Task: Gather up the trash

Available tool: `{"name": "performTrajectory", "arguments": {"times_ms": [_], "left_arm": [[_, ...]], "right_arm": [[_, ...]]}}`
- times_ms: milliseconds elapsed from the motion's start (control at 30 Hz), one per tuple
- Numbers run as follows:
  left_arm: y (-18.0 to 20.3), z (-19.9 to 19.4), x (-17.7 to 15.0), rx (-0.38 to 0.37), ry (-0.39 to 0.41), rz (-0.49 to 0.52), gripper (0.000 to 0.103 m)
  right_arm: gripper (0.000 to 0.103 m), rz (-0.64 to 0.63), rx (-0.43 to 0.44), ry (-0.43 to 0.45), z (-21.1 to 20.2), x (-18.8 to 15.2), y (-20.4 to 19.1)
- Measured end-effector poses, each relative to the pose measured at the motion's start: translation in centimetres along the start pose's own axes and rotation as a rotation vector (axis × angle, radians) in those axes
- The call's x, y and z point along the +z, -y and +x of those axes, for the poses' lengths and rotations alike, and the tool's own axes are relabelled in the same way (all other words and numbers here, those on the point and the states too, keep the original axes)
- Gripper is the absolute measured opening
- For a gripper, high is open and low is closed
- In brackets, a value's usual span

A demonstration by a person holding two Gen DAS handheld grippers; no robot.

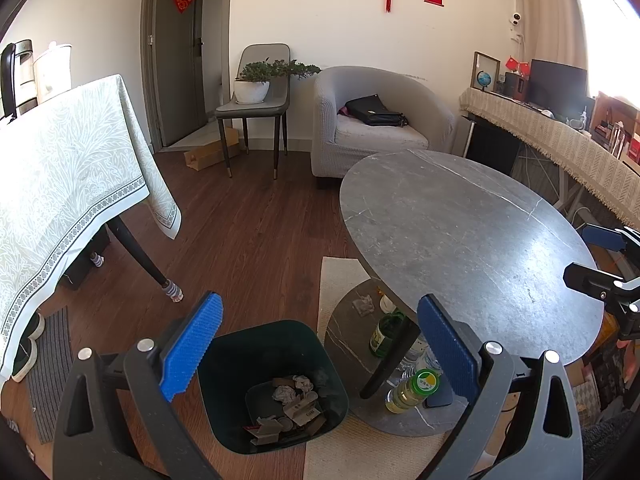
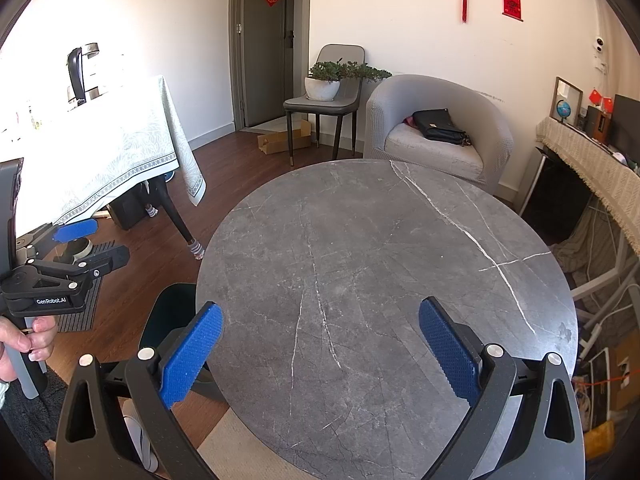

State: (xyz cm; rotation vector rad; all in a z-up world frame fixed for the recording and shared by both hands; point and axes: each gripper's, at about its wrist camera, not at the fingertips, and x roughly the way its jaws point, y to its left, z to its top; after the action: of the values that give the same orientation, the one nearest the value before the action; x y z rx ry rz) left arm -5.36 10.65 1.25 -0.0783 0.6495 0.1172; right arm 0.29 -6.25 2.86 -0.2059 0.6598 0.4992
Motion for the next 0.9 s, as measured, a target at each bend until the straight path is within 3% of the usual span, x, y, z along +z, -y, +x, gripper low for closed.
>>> {"name": "performTrajectory", "arguments": {"times_ms": [900], "left_arm": [[0.15,0.12,-0.08,0.001,-0.006,-0.005,0.099]], "right_arm": [[0.099,-0.008,0.002,-0.005,0.19,-0.04,0.04]]}}
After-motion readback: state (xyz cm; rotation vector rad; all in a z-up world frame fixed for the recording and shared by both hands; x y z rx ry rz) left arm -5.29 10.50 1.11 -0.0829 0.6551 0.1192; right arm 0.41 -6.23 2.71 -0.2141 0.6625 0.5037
